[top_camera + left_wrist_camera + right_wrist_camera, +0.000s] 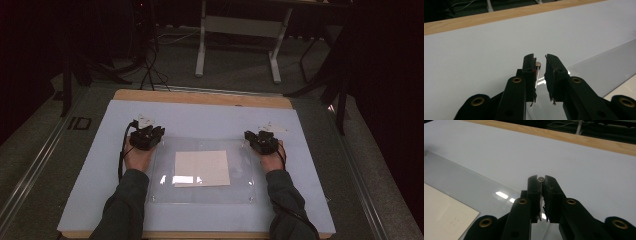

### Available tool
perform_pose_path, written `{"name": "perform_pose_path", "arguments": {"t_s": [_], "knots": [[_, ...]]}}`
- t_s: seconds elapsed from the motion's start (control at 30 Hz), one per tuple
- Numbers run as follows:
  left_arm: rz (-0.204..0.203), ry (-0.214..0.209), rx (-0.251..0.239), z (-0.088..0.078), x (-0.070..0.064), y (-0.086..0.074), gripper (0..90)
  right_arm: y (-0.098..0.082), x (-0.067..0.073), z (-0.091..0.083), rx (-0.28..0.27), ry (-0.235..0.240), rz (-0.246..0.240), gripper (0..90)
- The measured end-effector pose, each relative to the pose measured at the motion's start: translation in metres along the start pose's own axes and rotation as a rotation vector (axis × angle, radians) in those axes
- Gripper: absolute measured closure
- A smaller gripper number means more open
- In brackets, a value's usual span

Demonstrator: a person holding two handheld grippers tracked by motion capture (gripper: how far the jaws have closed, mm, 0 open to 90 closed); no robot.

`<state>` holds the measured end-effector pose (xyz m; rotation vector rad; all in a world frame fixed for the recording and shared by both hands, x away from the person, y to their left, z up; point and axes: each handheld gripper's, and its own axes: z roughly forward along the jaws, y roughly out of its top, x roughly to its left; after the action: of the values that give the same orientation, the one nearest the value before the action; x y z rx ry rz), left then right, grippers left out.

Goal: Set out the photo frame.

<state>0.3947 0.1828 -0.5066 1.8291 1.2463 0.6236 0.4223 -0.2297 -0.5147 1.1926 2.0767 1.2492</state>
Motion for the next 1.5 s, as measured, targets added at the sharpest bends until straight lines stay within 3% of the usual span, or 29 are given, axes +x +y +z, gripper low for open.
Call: {"name": "perform_pose_path", "arguments": {"t_s": [0.1, 0.3, 0.43, 0.9, 1.03, 1.5], "knots": [[0.012, 0.007, 0.01, 0.0013, -0.0013, -0.0015, 78.7, -0.0004, 0.0005, 0.0, -0.003, -0.005, 0.0, 83.8], [-0.004, 0.025, 0.015, 0.0031, 0.0006, -0.0059, 79.7, -0.0012, 0.0026, 0.0005, -0.012, -0.023, -0.002, 84.0], [-0.02, 0.013, 0.001, 0.0029, 0.0018, -0.009, 80.6, -0.0011, 0.0028, 0.0006, -0.012, -0.023, 0.001, 84.1], [-0.007, 0.023, -0.004, 0.0033, -0.001, -0.008, 85.3, 0.0011, 0.0029, 0.0006, 0.0, -0.022, 0.007, 83.8], [-0.017, 0.021, 0.001, 0.0036, -0.0005, -0.0073, 85.6, 0.0022, 0.0073, 0.0012, 0.009, -0.057, -0.026, 85.4], [-0.042, 0.016, 0.05, 0.0077, 0.0024, 0.0009, 85.8, 0.0062, 0.0062, 0.0042, 0.033, -0.06, -0.002, 86.0]]}}
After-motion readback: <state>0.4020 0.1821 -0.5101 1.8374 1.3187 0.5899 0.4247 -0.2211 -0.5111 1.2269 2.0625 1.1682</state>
